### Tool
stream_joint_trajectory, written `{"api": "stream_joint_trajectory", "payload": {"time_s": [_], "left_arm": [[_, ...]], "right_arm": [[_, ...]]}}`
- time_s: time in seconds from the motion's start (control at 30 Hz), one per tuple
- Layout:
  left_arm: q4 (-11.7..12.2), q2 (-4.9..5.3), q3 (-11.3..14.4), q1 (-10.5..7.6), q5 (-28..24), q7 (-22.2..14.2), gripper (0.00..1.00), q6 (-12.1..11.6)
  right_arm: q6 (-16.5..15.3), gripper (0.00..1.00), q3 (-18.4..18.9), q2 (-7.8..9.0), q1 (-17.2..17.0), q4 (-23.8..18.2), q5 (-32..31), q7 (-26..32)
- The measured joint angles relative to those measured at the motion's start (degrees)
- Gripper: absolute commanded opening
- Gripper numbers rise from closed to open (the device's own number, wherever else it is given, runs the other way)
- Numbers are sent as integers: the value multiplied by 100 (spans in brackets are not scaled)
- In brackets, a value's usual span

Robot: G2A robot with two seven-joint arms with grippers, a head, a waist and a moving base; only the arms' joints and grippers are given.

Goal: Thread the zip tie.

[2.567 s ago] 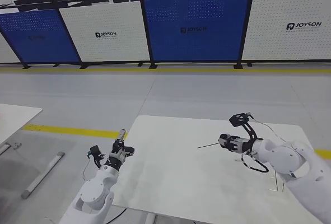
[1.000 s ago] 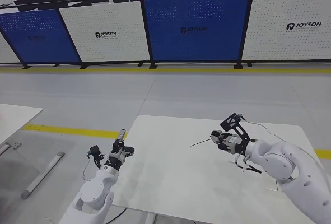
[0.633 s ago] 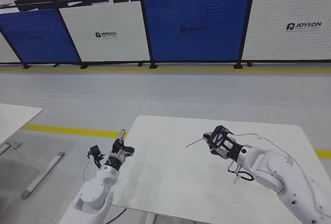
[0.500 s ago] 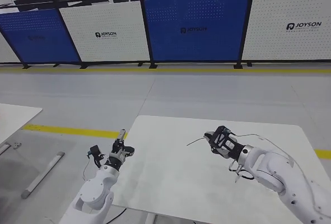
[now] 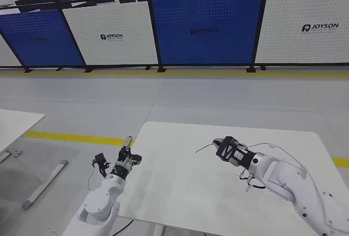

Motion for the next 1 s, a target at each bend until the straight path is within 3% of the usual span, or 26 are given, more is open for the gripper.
{"api": "stream_joint_trajectory", "payload": {"time_s": [0.23,0.37,0.8,1.0], "left_arm": [[0,0,0,0,0,0,100,0],[0,0,0,0,0,0,100,0],[0,0,0,0,0,0,100,0],[0,0,0,0,0,0,100,0]], "right_arm": [[5,0,-606,-28,443,398,-893,-1090],[5,0,-959,-32,726,737,-800,-1469],[10,0,-929,-33,715,725,-809,-1435],[4,0,-1024,-83,786,717,-1615,-1882]]}}
